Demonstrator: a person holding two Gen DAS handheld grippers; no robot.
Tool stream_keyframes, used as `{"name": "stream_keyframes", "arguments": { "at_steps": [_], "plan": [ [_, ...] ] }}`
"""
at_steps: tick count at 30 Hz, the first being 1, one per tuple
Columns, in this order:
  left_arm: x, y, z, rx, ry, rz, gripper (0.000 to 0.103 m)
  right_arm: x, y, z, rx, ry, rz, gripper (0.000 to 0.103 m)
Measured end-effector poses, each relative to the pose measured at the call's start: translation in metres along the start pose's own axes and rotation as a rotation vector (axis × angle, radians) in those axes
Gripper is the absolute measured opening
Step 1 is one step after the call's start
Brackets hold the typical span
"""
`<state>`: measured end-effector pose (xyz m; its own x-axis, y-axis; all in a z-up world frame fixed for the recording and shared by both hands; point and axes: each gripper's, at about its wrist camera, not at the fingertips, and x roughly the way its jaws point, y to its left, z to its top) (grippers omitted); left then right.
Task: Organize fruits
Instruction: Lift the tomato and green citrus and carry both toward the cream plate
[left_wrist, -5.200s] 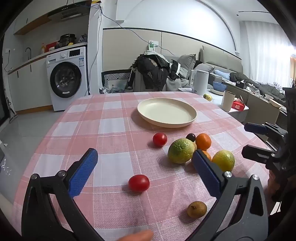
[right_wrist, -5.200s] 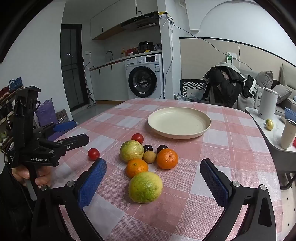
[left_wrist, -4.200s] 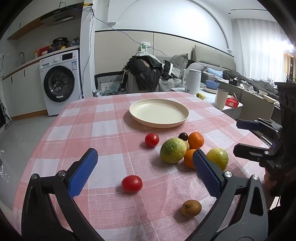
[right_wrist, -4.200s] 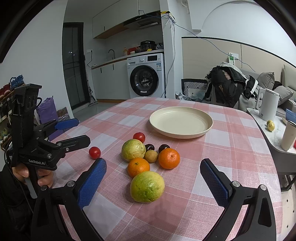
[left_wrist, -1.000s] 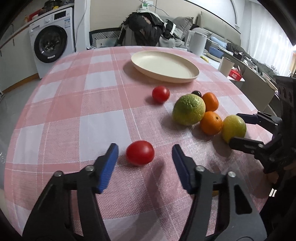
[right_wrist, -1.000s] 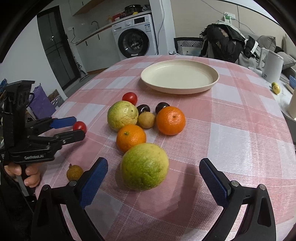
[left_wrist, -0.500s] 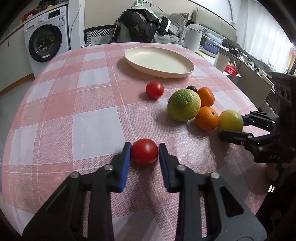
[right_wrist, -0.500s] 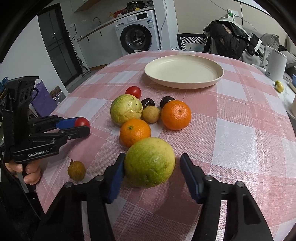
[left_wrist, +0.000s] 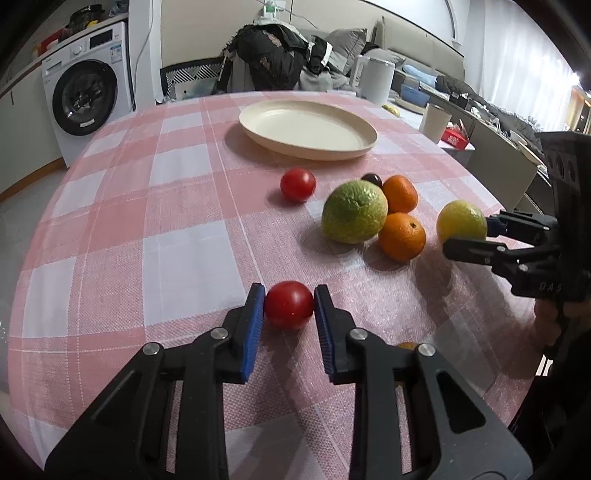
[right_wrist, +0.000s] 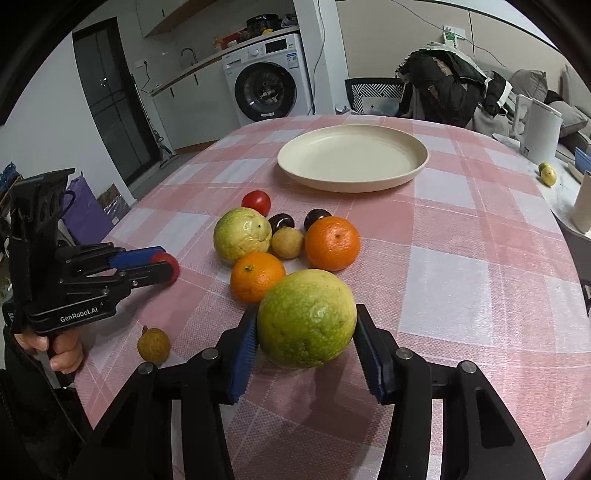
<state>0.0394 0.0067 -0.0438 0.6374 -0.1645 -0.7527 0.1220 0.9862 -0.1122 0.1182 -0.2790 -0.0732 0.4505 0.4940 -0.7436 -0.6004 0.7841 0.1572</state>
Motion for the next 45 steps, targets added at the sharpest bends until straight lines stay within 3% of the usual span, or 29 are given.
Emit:
{"name": "stream_keyframes", "arguments": {
  "at_steps": [7, 19, 27, 38, 45],
  "plan": [
    [0.008, 0.0, -0.003, 0.001, 0.027, 0.001, 0.024, -0.001, -0.002, -0.002, 0.008, 0.002, 0.002, 0.051],
    [-0.009, 0.002, 0.011, -0.021, -0.069, -0.018, 0.023, -0.011, -0.005, 0.003, 0.015, -0.046, 0.001, 0.051],
    [-0.022, -0.001, 0.039, -0.045, -0.144, -0.032, 0.023, -0.033, -0.018, 0.03, 0.066, -0.181, 0.009, 0.051],
    [-0.018, -0.009, 0.083, -0.031, -0.205, -0.02, 0.023, -0.029, -0.021, 0.074, 0.054, -0.223, 0.016, 0.051],
    [-0.002, -0.017, 0.113, -0.012, -0.229, -0.034, 0.023, -0.021, -0.035, 0.094, 0.113, -0.219, 0.058, 0.051]
  ]
}}
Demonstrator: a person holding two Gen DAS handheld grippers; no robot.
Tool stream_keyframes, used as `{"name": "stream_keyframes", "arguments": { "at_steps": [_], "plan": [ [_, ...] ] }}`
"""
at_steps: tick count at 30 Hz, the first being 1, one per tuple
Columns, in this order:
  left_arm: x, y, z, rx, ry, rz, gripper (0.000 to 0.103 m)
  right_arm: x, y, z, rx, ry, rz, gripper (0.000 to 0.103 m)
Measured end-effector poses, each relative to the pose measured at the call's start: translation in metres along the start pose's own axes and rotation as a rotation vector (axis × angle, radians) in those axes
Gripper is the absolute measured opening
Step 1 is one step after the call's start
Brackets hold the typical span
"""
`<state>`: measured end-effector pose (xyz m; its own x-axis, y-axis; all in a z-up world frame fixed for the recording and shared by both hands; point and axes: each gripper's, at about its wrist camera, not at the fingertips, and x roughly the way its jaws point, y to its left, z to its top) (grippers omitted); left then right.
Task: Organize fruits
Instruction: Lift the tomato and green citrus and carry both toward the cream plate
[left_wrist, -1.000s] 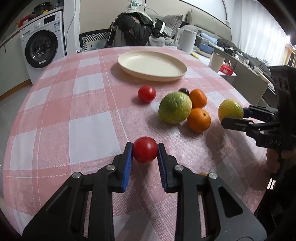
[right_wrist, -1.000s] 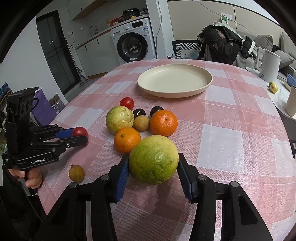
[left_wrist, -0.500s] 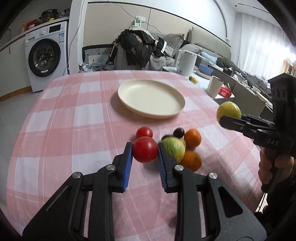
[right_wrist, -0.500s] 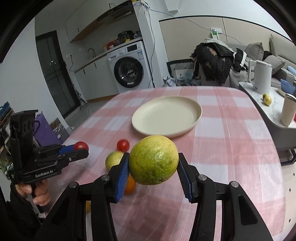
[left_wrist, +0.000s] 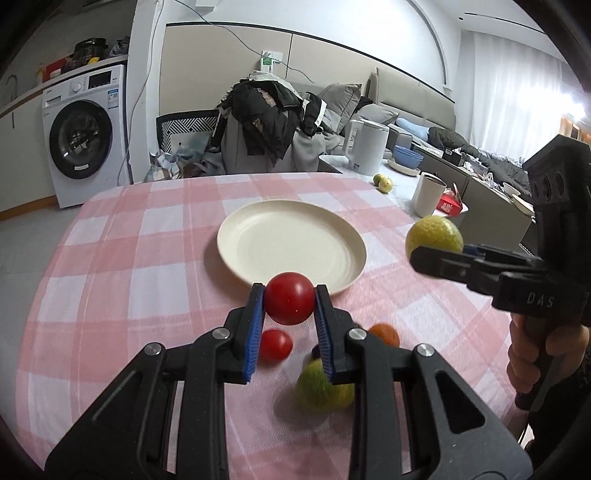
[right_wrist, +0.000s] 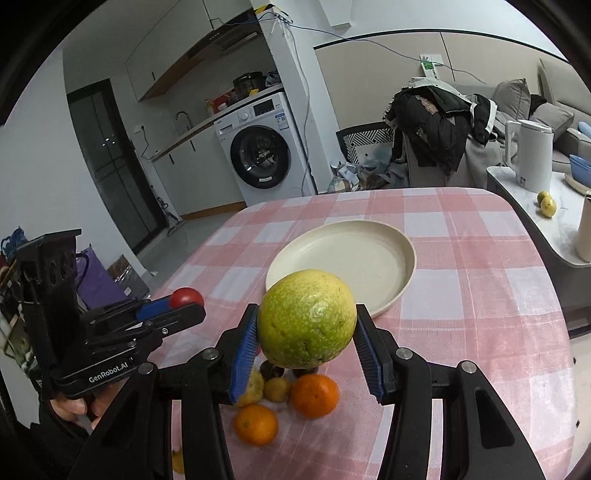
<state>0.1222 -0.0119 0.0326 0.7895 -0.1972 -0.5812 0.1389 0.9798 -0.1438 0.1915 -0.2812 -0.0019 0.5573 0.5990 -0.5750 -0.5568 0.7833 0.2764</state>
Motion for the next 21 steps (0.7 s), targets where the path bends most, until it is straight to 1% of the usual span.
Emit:
{"name": "stream_keyframes", "arguments": {
  "at_steps": [3, 7, 9, 15, 19, 21],
  "plan": [
    [0.015, -0.003, 0.01, 0.013, 0.009, -0.004, 0.023, 0.008, -0.005, 0.006, 0.039, 0.013, 0.01, 0.051],
    [0.038, -0.005, 0.021, 0.021, 0.024, -0.012, 0.023, 0.025, -0.016, 0.017, 0.084, 0.036, -0.001, 0.051],
    [0.053, -0.004, 0.026, 0.026, 0.028, -0.008, 0.023, 0.033, -0.019, 0.019, 0.095, 0.052, -0.023, 0.051],
    [0.101, 0.005, 0.03, 0.007, 0.098, -0.007, 0.023, 0.065, -0.032, 0.024, 0.121, 0.104, -0.044, 0.051],
    [0.132, 0.015, 0.026, -0.013, 0.164, 0.004, 0.023, 0.086, -0.041, 0.024, 0.143, 0.15, -0.049, 0.051],
    [0.141, 0.017, 0.023, -0.004, 0.179, 0.016, 0.023, 0.096, -0.046, 0.022, 0.152, 0.175, -0.055, 0.051]
  ]
}}
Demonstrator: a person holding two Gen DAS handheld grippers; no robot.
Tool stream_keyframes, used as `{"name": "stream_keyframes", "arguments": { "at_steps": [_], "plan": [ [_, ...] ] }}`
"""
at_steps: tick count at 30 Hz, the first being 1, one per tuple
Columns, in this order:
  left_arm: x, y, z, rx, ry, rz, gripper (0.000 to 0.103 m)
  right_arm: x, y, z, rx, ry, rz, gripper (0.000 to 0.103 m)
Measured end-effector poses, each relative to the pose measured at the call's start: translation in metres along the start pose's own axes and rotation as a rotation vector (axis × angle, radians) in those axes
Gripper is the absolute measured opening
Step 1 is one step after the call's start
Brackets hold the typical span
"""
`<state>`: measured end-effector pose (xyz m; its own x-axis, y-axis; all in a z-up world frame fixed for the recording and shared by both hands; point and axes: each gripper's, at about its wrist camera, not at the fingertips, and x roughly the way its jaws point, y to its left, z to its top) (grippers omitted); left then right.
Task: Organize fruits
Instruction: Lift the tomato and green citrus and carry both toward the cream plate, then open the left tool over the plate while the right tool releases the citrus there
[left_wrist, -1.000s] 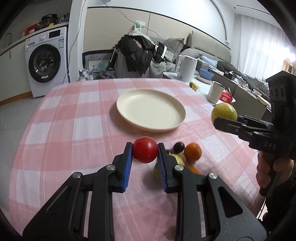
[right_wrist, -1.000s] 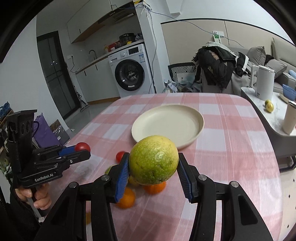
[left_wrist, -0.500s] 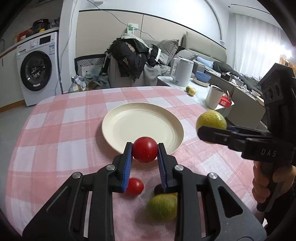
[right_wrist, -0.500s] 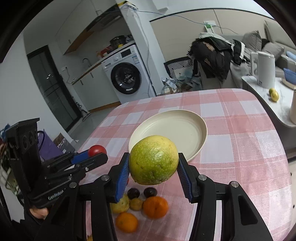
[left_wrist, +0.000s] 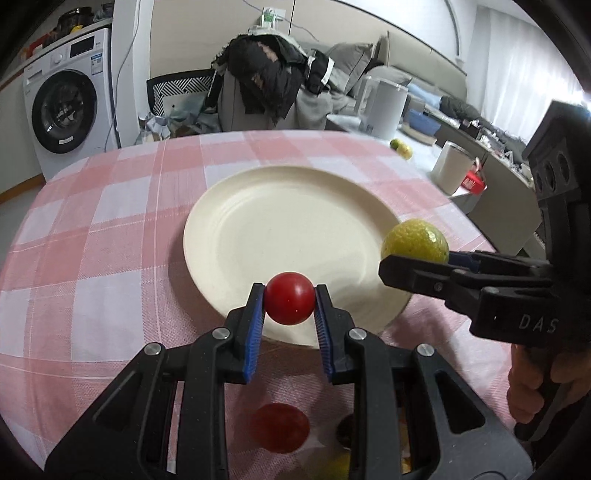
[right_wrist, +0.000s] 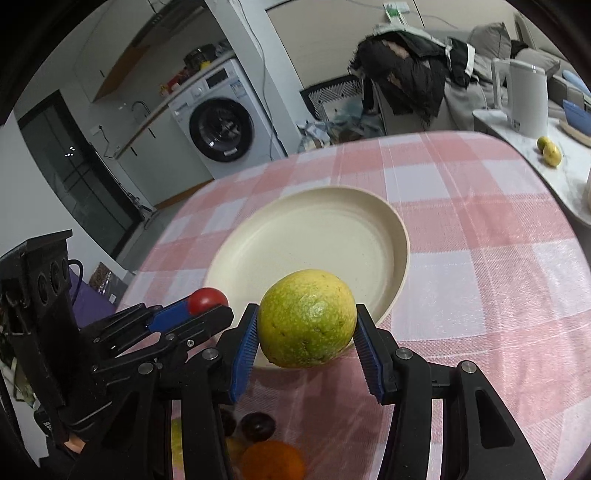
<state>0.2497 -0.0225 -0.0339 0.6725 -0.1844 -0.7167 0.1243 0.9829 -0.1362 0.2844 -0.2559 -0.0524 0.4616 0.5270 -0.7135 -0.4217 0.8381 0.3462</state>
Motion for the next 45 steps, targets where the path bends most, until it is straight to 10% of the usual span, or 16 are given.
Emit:
{"name": "stream_keyframes", "arguments": {
  "at_steps": [28, 32, 34, 45],
  "plan": [
    [0.006, -0.018, -0.01, 0.057, 0.07, -0.015, 0.025, 0.015, -0.008, 0.014, 0.016, 0.072, 0.026, 0.053],
    [-0.01, -0.015, -0.015, 0.042, 0.024, -0.004, 0.061, -0.005, -0.003, 0.009, -0.021, -0.001, 0.016, 0.059],
    [-0.025, -0.011, -0.019, 0.035, -0.027, 0.023, 0.076, -0.015, 0.0, 0.005, -0.028, -0.025, 0.023, 0.078],
    [-0.105, 0.01, -0.045, -0.034, -0.181, 0.079, 0.102, -0.061, 0.029, -0.031, -0.197, -0.047, -0.066, 0.103]
  ]
}}
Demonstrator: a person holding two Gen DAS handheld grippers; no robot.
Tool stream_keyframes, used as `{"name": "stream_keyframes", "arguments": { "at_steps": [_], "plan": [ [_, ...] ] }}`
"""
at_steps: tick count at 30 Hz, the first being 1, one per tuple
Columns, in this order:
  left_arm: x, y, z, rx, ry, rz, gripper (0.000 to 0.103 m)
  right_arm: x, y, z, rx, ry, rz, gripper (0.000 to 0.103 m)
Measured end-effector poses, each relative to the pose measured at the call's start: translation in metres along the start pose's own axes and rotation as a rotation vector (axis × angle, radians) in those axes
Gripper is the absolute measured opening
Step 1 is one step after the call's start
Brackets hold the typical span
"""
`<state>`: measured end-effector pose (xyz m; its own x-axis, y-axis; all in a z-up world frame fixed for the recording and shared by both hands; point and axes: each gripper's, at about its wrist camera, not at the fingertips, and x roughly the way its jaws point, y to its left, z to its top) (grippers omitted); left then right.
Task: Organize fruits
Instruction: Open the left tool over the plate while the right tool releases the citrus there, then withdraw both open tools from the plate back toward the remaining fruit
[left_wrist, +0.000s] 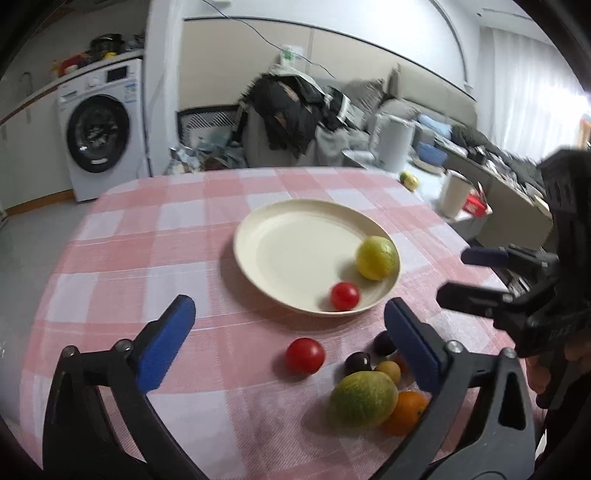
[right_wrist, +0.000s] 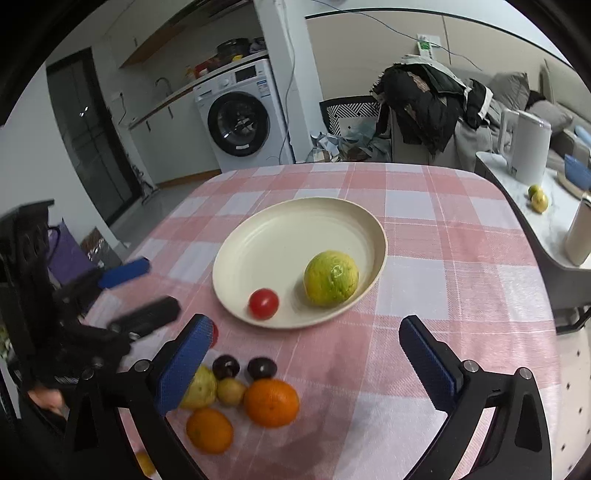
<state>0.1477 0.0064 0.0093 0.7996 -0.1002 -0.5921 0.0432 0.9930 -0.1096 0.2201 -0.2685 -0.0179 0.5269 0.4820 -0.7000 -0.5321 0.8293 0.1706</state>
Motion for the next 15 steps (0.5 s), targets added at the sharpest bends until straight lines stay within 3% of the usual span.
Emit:
{"name": "stream_keyframes", "arguments": {
  "at_steps": [7, 15],
  "plan": [
    [-0.043, 0.006, -0.003, -0.012, -0.036, 0.028, 0.102, -0.008, 0.011, -0.014, -0.052, 0.017, -0.018, 0.103],
    [-0.059, 0.0, -0.013, 0.0, 0.001, 0.027, 0.102, -0.014, 0.015, -0.026, -0.044, 0.042, 0.016, 0.103]
  ]
}}
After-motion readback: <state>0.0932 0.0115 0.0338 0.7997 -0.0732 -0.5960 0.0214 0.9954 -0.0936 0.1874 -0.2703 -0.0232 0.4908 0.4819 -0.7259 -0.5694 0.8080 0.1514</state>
